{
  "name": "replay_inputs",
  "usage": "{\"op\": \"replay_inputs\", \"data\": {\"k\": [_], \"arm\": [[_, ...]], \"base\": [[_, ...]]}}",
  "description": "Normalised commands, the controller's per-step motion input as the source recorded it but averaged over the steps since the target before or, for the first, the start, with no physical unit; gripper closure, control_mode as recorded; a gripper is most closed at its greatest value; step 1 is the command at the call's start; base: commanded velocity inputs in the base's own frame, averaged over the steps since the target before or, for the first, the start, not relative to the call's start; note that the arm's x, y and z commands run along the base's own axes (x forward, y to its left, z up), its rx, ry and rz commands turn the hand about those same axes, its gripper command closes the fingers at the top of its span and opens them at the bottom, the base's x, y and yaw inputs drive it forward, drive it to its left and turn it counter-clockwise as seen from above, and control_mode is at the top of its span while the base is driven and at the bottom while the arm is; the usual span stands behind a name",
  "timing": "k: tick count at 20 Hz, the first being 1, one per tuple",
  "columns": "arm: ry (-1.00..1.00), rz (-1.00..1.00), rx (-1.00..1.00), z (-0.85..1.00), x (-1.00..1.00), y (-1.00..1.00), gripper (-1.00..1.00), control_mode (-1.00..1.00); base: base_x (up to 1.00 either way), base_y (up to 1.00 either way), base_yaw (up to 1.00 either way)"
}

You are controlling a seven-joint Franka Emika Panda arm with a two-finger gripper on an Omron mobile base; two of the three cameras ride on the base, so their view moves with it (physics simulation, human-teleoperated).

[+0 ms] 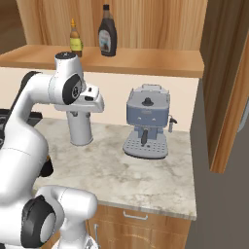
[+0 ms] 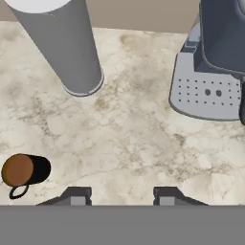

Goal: Pick the syrup bottle and honey bottle from the cabinet and place them next to the mug.

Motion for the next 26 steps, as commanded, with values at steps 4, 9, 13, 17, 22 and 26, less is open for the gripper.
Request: {"op": "replay_inputs", "data": {"k": [4,9,13,17,22,26], "arm": [[0.02,0.03,0.00,-0.01,-0.16,0.01,-1.00,-1.00],[-0.08,0.09,0.00,-0.01,-0.53,0.03,-1.00,-1.00],[-0.25,0.06,0.03,0.11,-0.43,0.00,-1.00,-1.00],[-0.38,0.02,0.00,0.57,-0.37,0.08,-1.00,-1.00],[-0.30,0.01,0.00,0.90,-0.20,0.26,-1.00,-1.00],[-0.27,0.01,0.01,0.78,-0.03,0.35,-1.00,-1.00]], "base": [[0.00,0.00,0.00],[0.00,0.00,0.00],[0.00,0.00,0.00],[0.00,0.00,0.00],[0.00,0.00,0.00],[0.00,0.00,0.00]]}}
